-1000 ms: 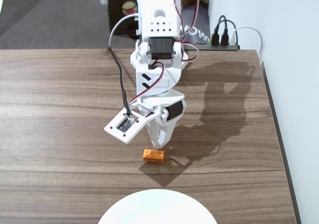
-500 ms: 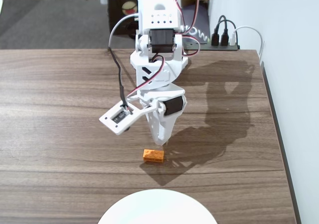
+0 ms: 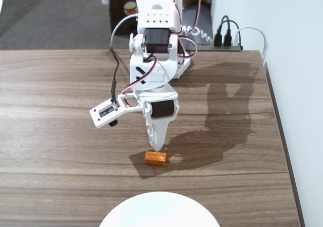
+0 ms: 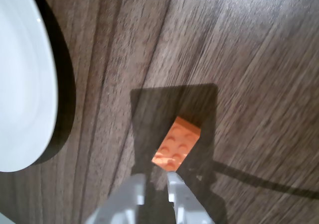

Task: Grasp a lego block and put it on the plate.

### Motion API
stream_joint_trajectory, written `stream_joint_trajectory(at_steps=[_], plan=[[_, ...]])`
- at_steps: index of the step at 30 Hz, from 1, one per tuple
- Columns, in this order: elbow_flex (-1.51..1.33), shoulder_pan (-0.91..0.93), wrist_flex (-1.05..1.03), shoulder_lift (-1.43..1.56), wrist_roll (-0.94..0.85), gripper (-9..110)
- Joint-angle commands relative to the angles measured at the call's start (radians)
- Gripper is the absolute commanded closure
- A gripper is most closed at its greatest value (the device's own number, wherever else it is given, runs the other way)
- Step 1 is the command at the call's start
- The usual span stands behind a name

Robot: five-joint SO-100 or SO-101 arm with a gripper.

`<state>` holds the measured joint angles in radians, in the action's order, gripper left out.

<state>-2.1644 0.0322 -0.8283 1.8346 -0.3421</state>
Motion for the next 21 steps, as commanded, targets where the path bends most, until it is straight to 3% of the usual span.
stream_joint_trajectory(at_steps=[1,21], plan=[[0.005,0.018,-0.009,-0.002,0.031,92],[0.003,0.055,-0.051,-0.066,0.120,85]])
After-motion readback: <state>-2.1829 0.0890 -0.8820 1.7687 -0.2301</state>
